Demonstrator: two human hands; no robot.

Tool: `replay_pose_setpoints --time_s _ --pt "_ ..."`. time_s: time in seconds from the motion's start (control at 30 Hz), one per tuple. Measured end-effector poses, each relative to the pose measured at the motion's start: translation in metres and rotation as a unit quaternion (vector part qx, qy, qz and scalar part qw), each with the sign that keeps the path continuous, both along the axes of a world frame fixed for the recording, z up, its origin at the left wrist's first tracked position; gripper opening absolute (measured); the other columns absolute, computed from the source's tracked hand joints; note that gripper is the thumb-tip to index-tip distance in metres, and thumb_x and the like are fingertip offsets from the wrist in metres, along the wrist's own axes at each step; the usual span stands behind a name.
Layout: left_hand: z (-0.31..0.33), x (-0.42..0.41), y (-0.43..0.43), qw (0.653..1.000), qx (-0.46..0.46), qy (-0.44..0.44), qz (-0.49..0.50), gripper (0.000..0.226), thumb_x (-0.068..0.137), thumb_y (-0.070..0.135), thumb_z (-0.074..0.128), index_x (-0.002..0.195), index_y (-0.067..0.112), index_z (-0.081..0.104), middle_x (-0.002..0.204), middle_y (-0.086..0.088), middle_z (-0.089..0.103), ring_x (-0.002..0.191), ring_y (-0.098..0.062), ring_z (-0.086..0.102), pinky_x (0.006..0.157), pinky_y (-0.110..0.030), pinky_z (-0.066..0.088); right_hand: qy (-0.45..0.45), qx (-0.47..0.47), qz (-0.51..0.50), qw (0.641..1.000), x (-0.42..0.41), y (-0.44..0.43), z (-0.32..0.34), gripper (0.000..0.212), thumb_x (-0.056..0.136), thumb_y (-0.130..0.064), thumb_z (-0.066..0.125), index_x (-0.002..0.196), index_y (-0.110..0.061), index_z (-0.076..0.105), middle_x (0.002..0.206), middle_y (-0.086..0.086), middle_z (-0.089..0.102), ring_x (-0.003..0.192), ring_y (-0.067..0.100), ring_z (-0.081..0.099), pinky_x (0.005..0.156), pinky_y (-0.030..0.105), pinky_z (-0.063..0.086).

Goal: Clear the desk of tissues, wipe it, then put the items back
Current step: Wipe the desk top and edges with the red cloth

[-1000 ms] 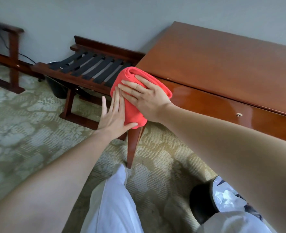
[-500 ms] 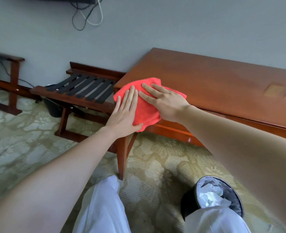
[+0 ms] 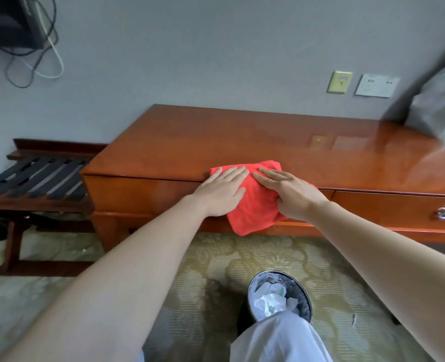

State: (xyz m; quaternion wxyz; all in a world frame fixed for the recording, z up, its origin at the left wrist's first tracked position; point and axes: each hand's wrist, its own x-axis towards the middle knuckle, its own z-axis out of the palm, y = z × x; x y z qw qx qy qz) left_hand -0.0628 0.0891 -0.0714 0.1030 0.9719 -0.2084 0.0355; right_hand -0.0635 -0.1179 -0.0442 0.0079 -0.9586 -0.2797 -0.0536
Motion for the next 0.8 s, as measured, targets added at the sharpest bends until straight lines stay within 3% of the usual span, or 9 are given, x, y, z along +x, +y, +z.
replay_pose_setpoints --time_s 0.13,0.2,0.3,0.43,0.8 --pt "0.015 0.019 -0.034 0.999 0.023 0.040 0.002 0.055 0.107 0.034 0.019 0.158 0.018 0.005 0.166 0.005 0.000 0.151 -0.008 -0.003 0.123 -0.033 -0.005 0.044 -0.018 -0.076 0.996 0.002 -0.022 0.010 0.082 0.085 -0.015 0.044 0.154 -0.043 0.008 0.160 -0.023 0.003 0.149 0.004 0.007 0.117 0.037 0.024" --pt "0.021 0.030 -0.041 0.998 0.039 0.058 0.002 0.055 0.107 0.034 0.018 0.158 0.017 0.005 0.166 0.004 -0.001 0.151 -0.009 -0.003 0.123 -0.033 -0.005 0.093 0.000 -0.097 0.991 0.012 -0.022 0.013 0.075 0.091 -0.033 0.043 0.155 -0.039 0.005 0.162 -0.017 0.000 0.150 0.009 0.003 0.120 0.041 0.016" --pt "0.024 0.048 -0.043 0.996 0.042 0.078 -0.013 0.056 0.107 0.037 0.016 0.158 0.019 0.003 0.165 0.006 -0.003 0.151 -0.006 -0.004 0.123 -0.032 -0.005 0.114 0.017 -0.114 0.987 0.029 -0.018 0.005 0.067 0.098 -0.055 0.025 0.156 -0.033 -0.001 0.163 -0.010 -0.006 0.150 0.012 -0.003 0.122 0.042 0.006" --pt "0.025 0.078 -0.039 0.994 0.033 0.093 -0.038 0.061 0.105 0.048 0.015 0.158 0.022 0.001 0.165 0.008 -0.003 0.150 -0.003 -0.005 0.123 -0.033 -0.006 0.105 0.028 -0.128 0.986 0.056 -0.020 -0.004 0.062 0.101 -0.055 0.011 0.156 -0.030 -0.002 0.163 -0.008 -0.005 0.150 0.012 -0.003 0.123 0.037 0.003" --pt "0.027 0.227 -0.048 0.993 0.039 0.068 -0.091 0.067 0.103 0.056 0.017 0.158 0.024 -0.002 0.165 0.009 -0.003 0.150 -0.004 -0.004 0.121 -0.030 -0.006 0.112 0.066 -0.142 0.981 0.203 -0.041 -0.003 0.055 0.104 -0.047 0.012 0.155 -0.031 -0.003 0.163 -0.007 -0.005 0.150 0.012 -0.004 0.123 0.034 0.001"
